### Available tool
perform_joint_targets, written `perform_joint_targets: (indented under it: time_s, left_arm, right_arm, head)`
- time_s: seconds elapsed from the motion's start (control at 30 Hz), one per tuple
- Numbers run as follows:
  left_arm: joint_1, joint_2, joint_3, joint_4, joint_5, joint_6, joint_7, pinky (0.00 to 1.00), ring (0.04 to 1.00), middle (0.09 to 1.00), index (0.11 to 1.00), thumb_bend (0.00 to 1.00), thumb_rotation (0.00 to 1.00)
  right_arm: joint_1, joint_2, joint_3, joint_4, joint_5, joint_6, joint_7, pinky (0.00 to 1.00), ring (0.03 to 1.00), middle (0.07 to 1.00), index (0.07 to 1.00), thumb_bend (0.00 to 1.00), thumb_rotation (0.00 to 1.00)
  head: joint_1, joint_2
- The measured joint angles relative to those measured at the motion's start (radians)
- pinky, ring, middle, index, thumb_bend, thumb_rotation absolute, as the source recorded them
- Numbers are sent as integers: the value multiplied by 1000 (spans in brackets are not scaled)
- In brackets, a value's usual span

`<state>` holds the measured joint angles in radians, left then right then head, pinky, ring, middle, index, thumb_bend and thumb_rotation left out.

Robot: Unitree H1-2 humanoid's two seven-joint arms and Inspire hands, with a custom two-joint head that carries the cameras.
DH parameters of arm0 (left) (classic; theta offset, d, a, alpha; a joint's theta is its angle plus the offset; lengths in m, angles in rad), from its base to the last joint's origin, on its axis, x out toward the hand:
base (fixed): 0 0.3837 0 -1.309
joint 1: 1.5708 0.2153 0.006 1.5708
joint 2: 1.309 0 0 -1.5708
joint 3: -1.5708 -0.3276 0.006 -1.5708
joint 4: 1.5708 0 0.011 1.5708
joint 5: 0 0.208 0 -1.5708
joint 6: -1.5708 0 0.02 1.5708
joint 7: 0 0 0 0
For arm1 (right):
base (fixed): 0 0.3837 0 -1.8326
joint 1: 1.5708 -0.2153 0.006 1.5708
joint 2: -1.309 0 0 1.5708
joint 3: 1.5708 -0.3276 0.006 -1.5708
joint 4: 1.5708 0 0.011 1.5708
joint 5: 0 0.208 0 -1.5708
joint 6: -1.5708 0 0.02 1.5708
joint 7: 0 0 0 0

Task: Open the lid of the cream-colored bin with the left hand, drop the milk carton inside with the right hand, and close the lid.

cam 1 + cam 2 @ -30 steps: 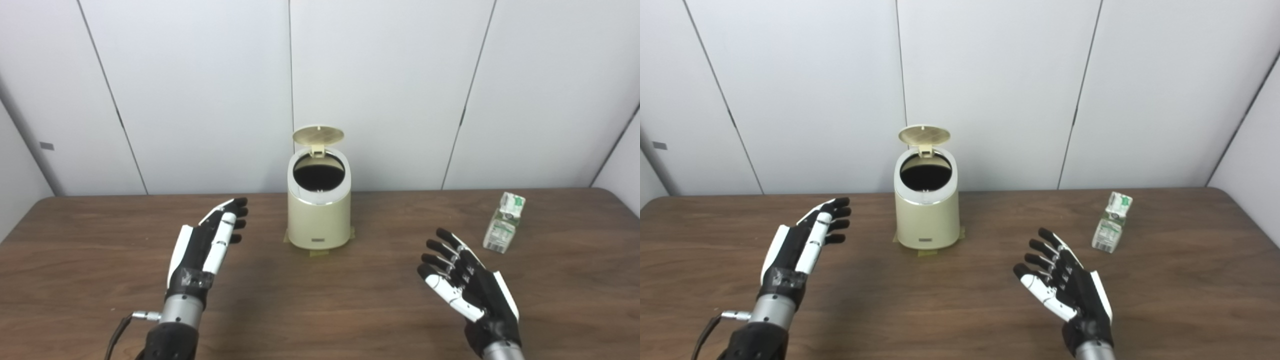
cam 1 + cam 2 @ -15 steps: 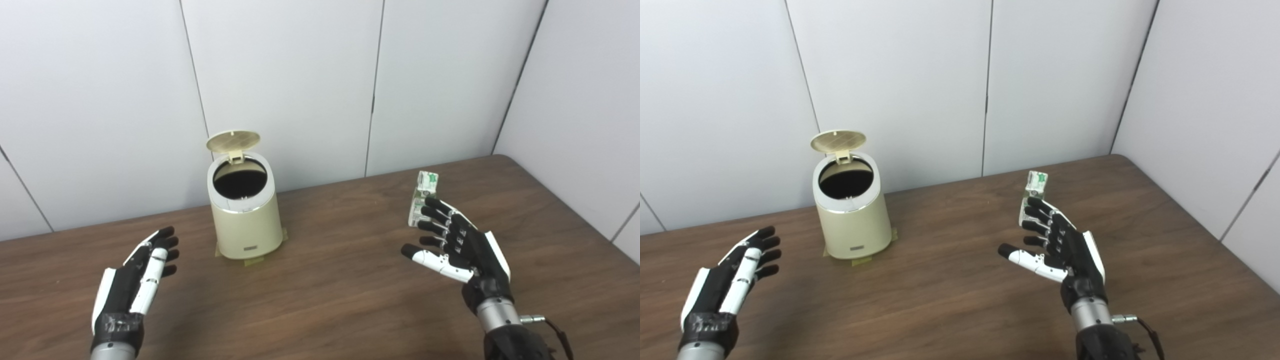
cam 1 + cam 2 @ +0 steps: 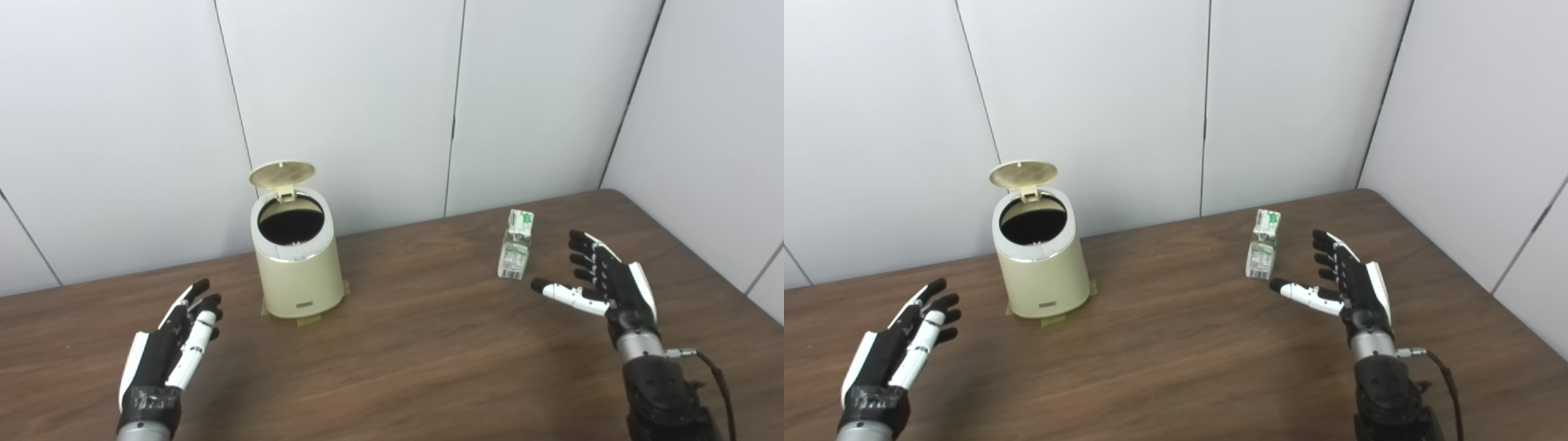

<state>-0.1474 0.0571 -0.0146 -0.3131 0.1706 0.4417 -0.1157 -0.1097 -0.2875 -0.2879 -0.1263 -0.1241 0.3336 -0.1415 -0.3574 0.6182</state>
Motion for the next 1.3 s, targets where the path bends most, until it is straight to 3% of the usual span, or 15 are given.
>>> perform_joint_targets:
  time_s: [0.07,0.3,0.4,0.5,0.53,0.57,0.63,0.67,0.7,0.77,0.87,0.9,0.97,1.1,1.3]
  left_arm:
    - [3,10,-13,-5,7,2,-1,900,926,940,979,261,646]
    - [12,43,-31,-44,51,23,-1,932,975,979,1000,256,675]
    - [17,48,-35,-49,63,30,-6,968,990,983,1000,257,672]
    - [24,47,-34,-60,64,33,-15,997,999,998,1000,259,674]
    - [24,47,-33,-61,64,33,-18,999,1000,1000,1000,270,677]
    - [25,47,-31,-63,64,33,-22,1000,1000,1000,1000,274,680]
    - [25,47,-30,-69,64,33,-33,1000,1000,1000,1000,283,700]
    - [26,47,-30,-72,64,33,-38,1000,1000,1000,1000,285,703]
    - [26,47,-30,-72,66,33,-41,1000,1000,1000,1000,286,722]
    - [26,48,-30,-73,73,33,-45,1000,1000,1000,1000,294,727]
    - [26,47,-30,-74,84,33,-48,1000,1000,1000,1000,301,730]
    - [26,47,-30,-75,92,33,-49,1000,1000,1000,1000,302,733]
    - [26,46,-29,-78,109,33,-56,1000,1000,1000,1000,297,736]
    - [32,42,-19,-96,115,33,-77,1000,1000,1000,998,294,697]
    - [37,41,-19,-107,142,33,-100,1000,1000,996,987,270,691]
  right_arm:
    - [-38,-27,3,65,-20,-11,-11,743,864,891,857,955,171]
    - [-136,-84,38,225,-77,-49,-25,742,836,887,890,979,143]
    - [-176,-85,37,266,-42,-48,1,614,717,921,906,951,101]
    - [-207,-89,36,273,13,-32,56,654,830,948,933,942,118]
    - [-222,-92,40,273,25,-14,75,546,747,945,932,942,108]
    - [-235,-94,44,272,30,4,86,508,719,944,932,942,104]
    - [-260,-101,47,270,36,37,100,344,550,932,930,939,81]
    - [-270,-104,49,268,37,50,104,383,605,925,929,939,76]
    - [-279,-106,52,269,36,56,104,711,821,934,931,943,95]
    - [-292,-116,76,270,29,58,112,804,891,945,936,943,115]
    - [-293,-121,110,273,17,59,130,855,923,944,927,949,125]
    - [-294,-121,122,280,12,58,133,809,899,932,921,962,115]
    - [-294,-122,140,304,-1,57,135,814,896,921,908,980,114]
    - [-294,-122,141,343,1,56,135,851,908,919,892,1000,159]
    - [-291,-121,139,347,4,54,135,828,895,912,883,998,149]
  head:
    - [8,3]
    - [31,5]
    - [37,6]
    - [38,8]
    - [38,9]
    - [38,9]
    - [40,11]
    - [41,11]
    - [44,14]
    - [48,18]
    - [48,21]
    - [46,23]
    - [43,28]
    - [49,32]
    - [54,38]
